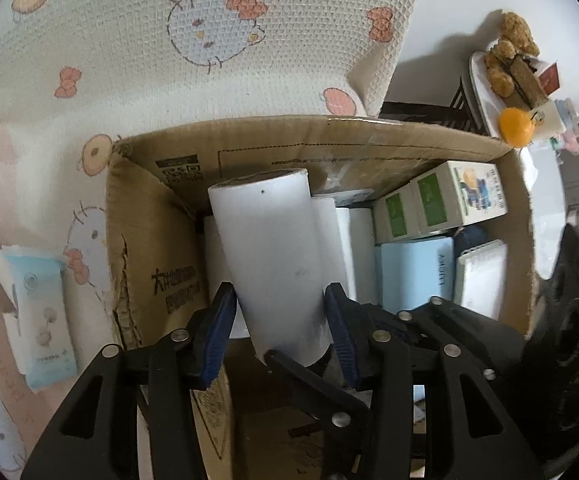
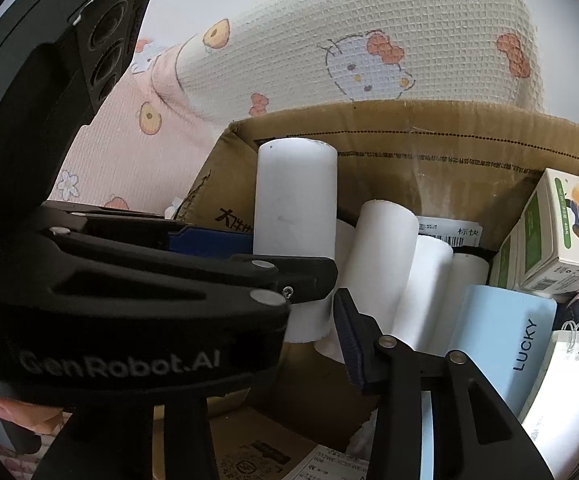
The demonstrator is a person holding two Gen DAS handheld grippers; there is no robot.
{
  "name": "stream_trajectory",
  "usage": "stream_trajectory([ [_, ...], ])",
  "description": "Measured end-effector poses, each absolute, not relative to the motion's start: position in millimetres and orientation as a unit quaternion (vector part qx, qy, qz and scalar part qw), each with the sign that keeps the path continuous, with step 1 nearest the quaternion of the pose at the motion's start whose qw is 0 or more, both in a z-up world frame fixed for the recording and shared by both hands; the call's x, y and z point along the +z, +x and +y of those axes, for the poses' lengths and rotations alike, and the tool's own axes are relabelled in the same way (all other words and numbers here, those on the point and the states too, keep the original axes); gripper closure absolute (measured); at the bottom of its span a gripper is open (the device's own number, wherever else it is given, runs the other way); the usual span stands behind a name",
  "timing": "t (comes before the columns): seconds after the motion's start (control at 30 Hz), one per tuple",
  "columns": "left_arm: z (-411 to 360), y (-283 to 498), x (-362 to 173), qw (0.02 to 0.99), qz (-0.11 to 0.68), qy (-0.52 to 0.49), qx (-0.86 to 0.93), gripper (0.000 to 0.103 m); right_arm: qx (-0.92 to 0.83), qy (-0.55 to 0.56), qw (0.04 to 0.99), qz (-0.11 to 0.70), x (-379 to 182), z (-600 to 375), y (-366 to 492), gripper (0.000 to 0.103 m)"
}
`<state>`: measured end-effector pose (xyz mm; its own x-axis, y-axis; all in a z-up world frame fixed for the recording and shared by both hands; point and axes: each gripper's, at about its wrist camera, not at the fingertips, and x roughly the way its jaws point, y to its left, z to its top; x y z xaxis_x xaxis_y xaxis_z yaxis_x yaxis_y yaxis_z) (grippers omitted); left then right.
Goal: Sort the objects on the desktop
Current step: 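Lower the roll into the box beside the other rolls and open the left gripper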
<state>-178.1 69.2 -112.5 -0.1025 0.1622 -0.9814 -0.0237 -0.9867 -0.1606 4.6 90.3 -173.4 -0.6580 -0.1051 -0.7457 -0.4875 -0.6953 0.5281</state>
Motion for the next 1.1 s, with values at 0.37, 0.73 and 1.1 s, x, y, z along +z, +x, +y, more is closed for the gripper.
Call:
stream_trajectory([
  [0.37,85,-183,-121,0.047,0.025,-0.682,0.729,0.053,0.826,-0.416,0.148,0.350,-168,98,16,0.064],
  [0.73,89,-180,-105,0.048,0.047,-0.659,0.749,0.056,0.814,-0.447,0.155,0.338,-176,101,23,0.064],
  [1.1,90,-167,-89,0.097,0.043,-0.608,0.786,0.076,0.788,-0.468,0.159,0.367,-194,120,15,0.064],
])
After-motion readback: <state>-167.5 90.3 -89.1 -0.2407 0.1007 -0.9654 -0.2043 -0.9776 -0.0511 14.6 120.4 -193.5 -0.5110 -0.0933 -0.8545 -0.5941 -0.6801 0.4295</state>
